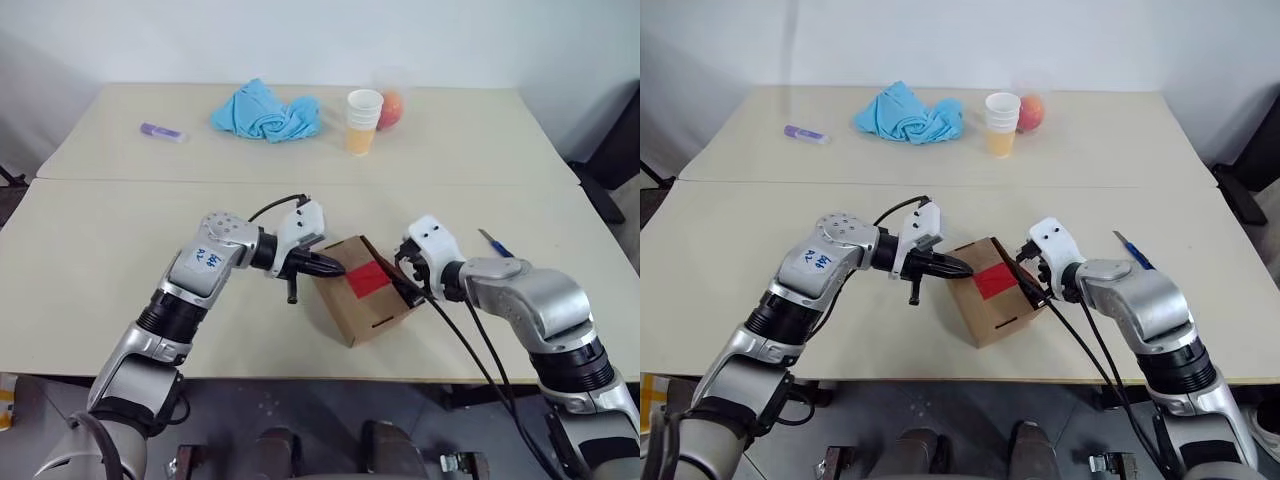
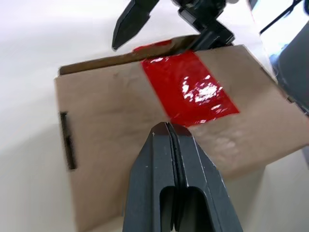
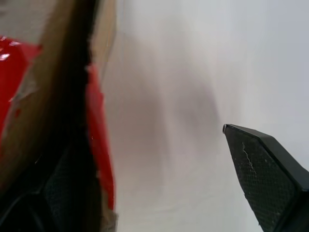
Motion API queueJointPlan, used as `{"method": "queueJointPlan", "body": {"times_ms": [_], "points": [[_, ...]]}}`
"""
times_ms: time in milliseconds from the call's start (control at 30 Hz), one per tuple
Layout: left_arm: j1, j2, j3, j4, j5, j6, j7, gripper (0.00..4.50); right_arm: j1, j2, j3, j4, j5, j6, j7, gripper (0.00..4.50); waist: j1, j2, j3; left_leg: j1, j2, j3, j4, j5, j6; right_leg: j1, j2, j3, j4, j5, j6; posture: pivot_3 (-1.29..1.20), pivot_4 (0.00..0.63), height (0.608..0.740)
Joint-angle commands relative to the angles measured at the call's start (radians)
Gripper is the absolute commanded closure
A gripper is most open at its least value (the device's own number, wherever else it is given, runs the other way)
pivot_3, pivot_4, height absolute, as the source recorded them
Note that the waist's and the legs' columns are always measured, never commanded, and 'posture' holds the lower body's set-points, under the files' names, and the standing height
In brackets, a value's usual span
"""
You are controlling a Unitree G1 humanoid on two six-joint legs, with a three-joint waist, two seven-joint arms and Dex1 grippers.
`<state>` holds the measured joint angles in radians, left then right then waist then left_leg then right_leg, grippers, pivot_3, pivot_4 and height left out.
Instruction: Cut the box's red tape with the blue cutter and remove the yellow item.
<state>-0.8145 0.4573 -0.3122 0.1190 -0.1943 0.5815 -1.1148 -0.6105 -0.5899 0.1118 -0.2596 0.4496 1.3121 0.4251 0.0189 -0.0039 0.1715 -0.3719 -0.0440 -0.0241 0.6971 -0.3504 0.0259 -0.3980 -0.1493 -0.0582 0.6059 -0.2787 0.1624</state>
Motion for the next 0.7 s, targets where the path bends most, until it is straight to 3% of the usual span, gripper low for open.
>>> {"method": "queueJointPlan", "body": {"times_ms": [33, 133, 333, 700], "points": [[-0.011, -0.002, -0.003, -0.027, 0.000, 0.004, 0.001, 4.50, -0.065, 0.020, -0.122, 0.024, 0.073, 0.118, 0.036, 0.06, 0.000, 0.002, 0.001, 0.000, 0.000, 0.000, 0.000, 0.000, 0.000, -0.001, 0.000, 0.000, 0.000, 0.000, 0.000, 0.00, 0.150, 0.740], [-0.010, 0.000, -0.002, -0.023, 0.002, 0.002, -0.002, 4.50, -0.095, -0.022, -0.159, 0.046, 0.121, 0.185, 0.095, 0.06, 0.003, 0.003, 0.002, -0.002, 0.000, 0.001, -0.002, 0.000, 0.000, -0.003, 0.000, 0.000, 0.000, 0.000, 0.000, 0.00, 0.150, 0.740], [-0.004, -0.005, -0.002, -0.023, 0.002, 0.003, 0.004, 4.50, -0.097, -0.091, -0.097, 0.059, 0.096, 0.105, 0.127, 0.06, 0.002, 0.003, 0.002, -0.003, -0.001, 0.002, -0.004, 0.000, 0.000, -0.005, 0.000, 0.001, -0.002, 0.000, 0.000, 0.00, 0.150, 0.740], [-0.006, -0.034, -0.044, -0.033, 0.023, 0.017, 0.022, 4.50, -0.122, -0.019, -0.033, 0.080, 0.031, 0.022, 0.074, 0.06, 0.004, 0.003, 0.002, -0.005, -0.001, 0.004, -0.004, 0.000, 0.000, -0.009, 0.000, 0.003, 0.000, 0.000, 0.000, 0.00, 0.150, 0.740]]}}
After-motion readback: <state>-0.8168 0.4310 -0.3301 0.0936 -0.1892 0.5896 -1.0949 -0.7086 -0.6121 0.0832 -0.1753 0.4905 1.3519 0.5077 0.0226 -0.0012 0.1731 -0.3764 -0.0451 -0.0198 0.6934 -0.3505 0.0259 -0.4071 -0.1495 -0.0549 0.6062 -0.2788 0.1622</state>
